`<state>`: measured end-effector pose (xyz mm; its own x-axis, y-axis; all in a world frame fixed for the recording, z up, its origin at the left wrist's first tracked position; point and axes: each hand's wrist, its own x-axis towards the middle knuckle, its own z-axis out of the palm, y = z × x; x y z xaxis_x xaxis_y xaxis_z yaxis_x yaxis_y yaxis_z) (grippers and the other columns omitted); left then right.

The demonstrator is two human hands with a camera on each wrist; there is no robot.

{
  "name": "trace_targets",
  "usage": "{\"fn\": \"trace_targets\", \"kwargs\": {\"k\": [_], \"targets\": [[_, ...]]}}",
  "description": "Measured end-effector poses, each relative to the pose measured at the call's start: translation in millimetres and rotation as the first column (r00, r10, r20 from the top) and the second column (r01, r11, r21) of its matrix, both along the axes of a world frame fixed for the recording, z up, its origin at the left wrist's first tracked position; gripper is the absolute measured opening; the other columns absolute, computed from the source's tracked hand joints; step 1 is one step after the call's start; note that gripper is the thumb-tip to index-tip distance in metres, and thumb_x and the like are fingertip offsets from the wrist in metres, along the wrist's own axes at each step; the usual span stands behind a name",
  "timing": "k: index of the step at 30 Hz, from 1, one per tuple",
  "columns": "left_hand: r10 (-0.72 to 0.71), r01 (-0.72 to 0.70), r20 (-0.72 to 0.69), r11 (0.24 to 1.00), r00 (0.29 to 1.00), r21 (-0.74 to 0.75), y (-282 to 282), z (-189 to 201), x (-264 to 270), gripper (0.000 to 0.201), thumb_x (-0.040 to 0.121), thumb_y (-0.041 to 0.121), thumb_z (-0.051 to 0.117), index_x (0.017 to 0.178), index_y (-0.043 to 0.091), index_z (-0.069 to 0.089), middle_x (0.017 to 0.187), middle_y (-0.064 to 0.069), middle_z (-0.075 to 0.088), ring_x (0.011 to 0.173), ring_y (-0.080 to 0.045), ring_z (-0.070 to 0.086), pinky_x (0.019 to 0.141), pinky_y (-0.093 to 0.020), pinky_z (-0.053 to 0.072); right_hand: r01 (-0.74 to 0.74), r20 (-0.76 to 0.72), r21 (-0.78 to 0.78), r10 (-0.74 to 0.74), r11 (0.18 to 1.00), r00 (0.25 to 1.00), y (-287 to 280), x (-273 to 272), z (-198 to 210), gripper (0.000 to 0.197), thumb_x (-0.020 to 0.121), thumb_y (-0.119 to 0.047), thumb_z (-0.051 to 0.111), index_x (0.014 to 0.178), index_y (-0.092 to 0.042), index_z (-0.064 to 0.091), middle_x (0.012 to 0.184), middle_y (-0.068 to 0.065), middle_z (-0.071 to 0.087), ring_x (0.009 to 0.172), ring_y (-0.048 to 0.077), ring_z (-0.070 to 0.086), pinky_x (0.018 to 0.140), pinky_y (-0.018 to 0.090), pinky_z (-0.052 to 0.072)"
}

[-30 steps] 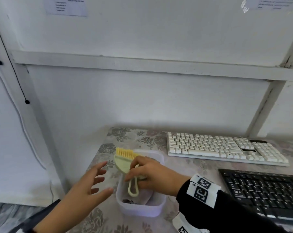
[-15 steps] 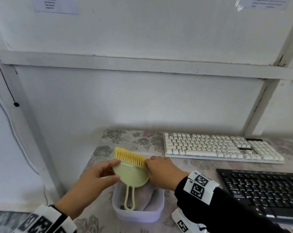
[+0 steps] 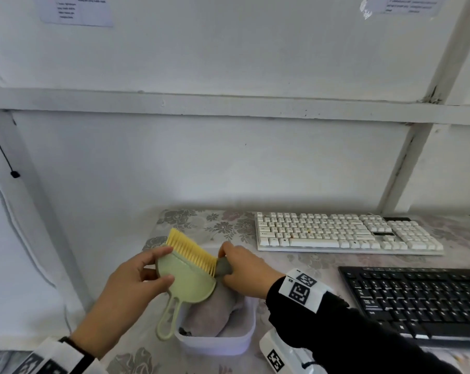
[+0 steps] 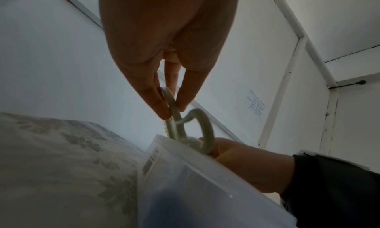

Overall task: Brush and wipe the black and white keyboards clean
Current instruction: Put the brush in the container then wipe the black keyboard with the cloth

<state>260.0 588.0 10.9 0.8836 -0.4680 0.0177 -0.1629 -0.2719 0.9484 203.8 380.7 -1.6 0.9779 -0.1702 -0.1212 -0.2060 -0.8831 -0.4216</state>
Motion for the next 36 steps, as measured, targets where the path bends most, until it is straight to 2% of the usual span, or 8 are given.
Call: {"fn": "trace_targets", "kwargs": {"k": [8, 13, 18, 21, 24, 27, 32, 36], "targets": [[-0.036, 0.036, 0.009, 0.999, 0.999, 0.019, -9, -2, 2, 0.041, 0.076, -0.003, 0.07, 0.105, 0.026, 0.064, 0.081, 0.0, 0.073, 0.069, -0.015, 0.07, 0.071, -0.027, 0.052, 0.18, 0.477, 0.291, -0.305, 0.94, 0.824, -27, -24, 41, 0.04, 0.089, -0.004, 0.053, 0.128, -0.011, 0.055, 0.118, 0.01, 0.049, 0.107, 0.021, 0.05, 0.081, 0.007, 0.029], [-0.062, 0.056, 0.038, 0.99, 0.997, 0.13, -19, -5, 0, 0.042, 0.071, 0.004, 0.077, 0.102, 0.03, 0.064, 0.072, -0.002, 0.072, 0.074, -0.019, 0.068, 0.077, -0.033, 0.052, 0.206, 0.512, 0.535, -0.508, 0.82, 0.693, -62, -65, 59, 0.039, 0.089, -0.012, 0.062, 0.125, -0.019, 0.051, 0.103, -0.007, 0.053, 0.091, 0.012, 0.053, 0.087, 0.027, 0.048], [-0.105, 0.071, 0.109, 0.958, 0.988, 0.279, -18, -1, -2, 0.057, 0.037, 0.055, 0.068, 0.093, 0.044, 0.061, 0.101, 0.003, 0.065, 0.089, -0.019, 0.062, 0.084, -0.042, 0.048, 0.219, 0.517, 0.619, -0.602, 0.754, 0.609, -99, -106, 55, 0.02, 0.08, -0.012, 0.072, 0.092, -0.018, 0.057, 0.088, -0.002, 0.062, 0.073, 0.011, 0.057, 0.066, 0.022, 0.046], [-0.126, 0.02, 0.296, 0.941, 0.947, 0.338, -28, 18, -11, 0.036, 0.058, 0.038, 0.076, 0.083, 0.057, 0.059, 0.109, -0.003, 0.06, 0.095, -0.02, 0.055, 0.078, -0.038, 0.046, 0.172, 0.505, 0.685, -0.631, 0.708, 0.589, -117, -131, 54, 0.012, 0.081, -0.007, 0.071, 0.086, -0.016, 0.065, 0.082, -0.001, 0.065, 0.071, 0.012, 0.06, 0.065, 0.025, 0.047], [-0.189, 0.083, 0.336, 0.949, 0.923, 0.305, -60, 45, -35, 0.045, 0.066, 0.041, 0.075, 0.087, 0.073, 0.05, 0.106, 0.012, 0.055, 0.096, -0.009, 0.056, 0.08, -0.034, 0.048, 0.116, 0.482, 0.739, -0.641, 0.663, 0.598, -132, -154, 52, 0.011, 0.084, -0.006, 0.067, 0.087, -0.016, 0.071, 0.082, -0.004, 0.068, 0.074, 0.007, 0.064, 0.064, 0.022, 0.05], [-0.32, 0.268, 0.262, 0.939, 0.91, 0.215, -110, 62, -71, 0.032, 0.076, 0.04, 0.072, 0.098, 0.059, 0.058, 0.107, 0.02, 0.06, 0.093, 0.002, 0.06, 0.086, -0.031, 0.049, 0.069, 0.45, 0.785, -0.643, 0.615, 0.62, -147, -175, 54, 0.013, 0.086, -0.004, 0.065, 0.09, -0.013, 0.073, 0.085, 0.001, 0.069, 0.078, 0.009, 0.065, 0.066, 0.021, 0.051], [-0.492, 0.487, 0.057, 0.869, 0.869, 0.085, -197, 60, -139, 0.044, 0.079, 0.032, 0.068, 0.119, 0.038, 0.05, 0.1, 0.001, 0.066, 0.09, -0.011, 0.066, 0.089, -0.035, 0.053, -0.035, 0.403, 0.851, -0.609, 0.524, 0.683, -174, -211, 65, 0.019, 0.088, 0.001, 0.059, 0.089, -0.011, 0.073, 0.084, 0.004, 0.071, 0.077, 0.01, 0.067, 0.066, 0.018, 0.053], [-0.52, 0.52, -0.046, 0.854, 0.853, -0.003, -251, 46, -181, 0.062, 0.085, 0.018, 0.065, 0.13, 0.044, 0.031, 0.099, -0.01, 0.059, 0.095, -0.019, 0.066, 0.082, -0.029, 0.056, 0.11, 0.409, 0.778, -0.632, 0.618, 0.658, -206, -230, 60, 0.025, 0.087, -0.002, 0.062, 0.103, -0.02, 0.057, 0.079, 0.003, 0.062, 0.07, 0.013, 0.059, 0.059, 0.021, 0.047]]}}
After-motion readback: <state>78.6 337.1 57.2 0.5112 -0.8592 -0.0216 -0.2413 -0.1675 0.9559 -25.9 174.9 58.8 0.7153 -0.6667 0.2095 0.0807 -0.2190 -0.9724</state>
